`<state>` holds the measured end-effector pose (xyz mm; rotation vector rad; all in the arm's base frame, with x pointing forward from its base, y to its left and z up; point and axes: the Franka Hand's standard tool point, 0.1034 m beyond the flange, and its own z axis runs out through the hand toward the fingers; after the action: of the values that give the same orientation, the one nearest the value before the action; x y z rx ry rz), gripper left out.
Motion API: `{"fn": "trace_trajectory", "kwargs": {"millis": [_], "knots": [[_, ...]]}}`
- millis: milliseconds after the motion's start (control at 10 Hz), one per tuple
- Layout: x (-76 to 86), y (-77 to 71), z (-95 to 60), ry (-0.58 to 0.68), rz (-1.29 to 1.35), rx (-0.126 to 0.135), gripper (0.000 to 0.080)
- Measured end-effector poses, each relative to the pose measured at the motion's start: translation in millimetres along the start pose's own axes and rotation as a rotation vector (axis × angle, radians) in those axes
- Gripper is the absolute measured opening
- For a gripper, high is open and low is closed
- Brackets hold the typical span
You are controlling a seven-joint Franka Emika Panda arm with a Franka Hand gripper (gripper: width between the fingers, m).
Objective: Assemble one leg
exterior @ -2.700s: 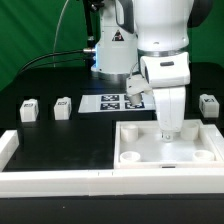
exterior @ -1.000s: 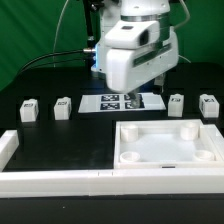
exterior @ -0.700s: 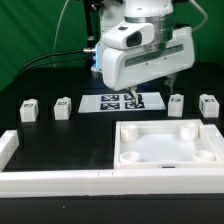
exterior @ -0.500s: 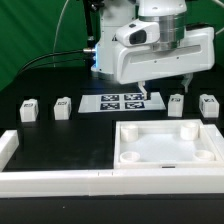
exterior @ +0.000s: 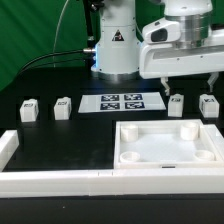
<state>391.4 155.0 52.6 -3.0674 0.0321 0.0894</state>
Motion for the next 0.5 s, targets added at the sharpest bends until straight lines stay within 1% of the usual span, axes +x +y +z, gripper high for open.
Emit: {"fn": "trace_trajectory", "kwargs": {"millis": [100,200,300,500], "knots": [[-5.5,-15.6,0.5,-0.001,-0.031,0.002,0.0649],[-8.0,-22.4,1.1,-0.002,-0.05,0.002,0.0649],[-8.6,-26.6,2.3,0.002,-0.062,0.004,0.0649],[-8.3,-23.9,2.3,-0.026,-0.066,-0.004,0.0649]]}}
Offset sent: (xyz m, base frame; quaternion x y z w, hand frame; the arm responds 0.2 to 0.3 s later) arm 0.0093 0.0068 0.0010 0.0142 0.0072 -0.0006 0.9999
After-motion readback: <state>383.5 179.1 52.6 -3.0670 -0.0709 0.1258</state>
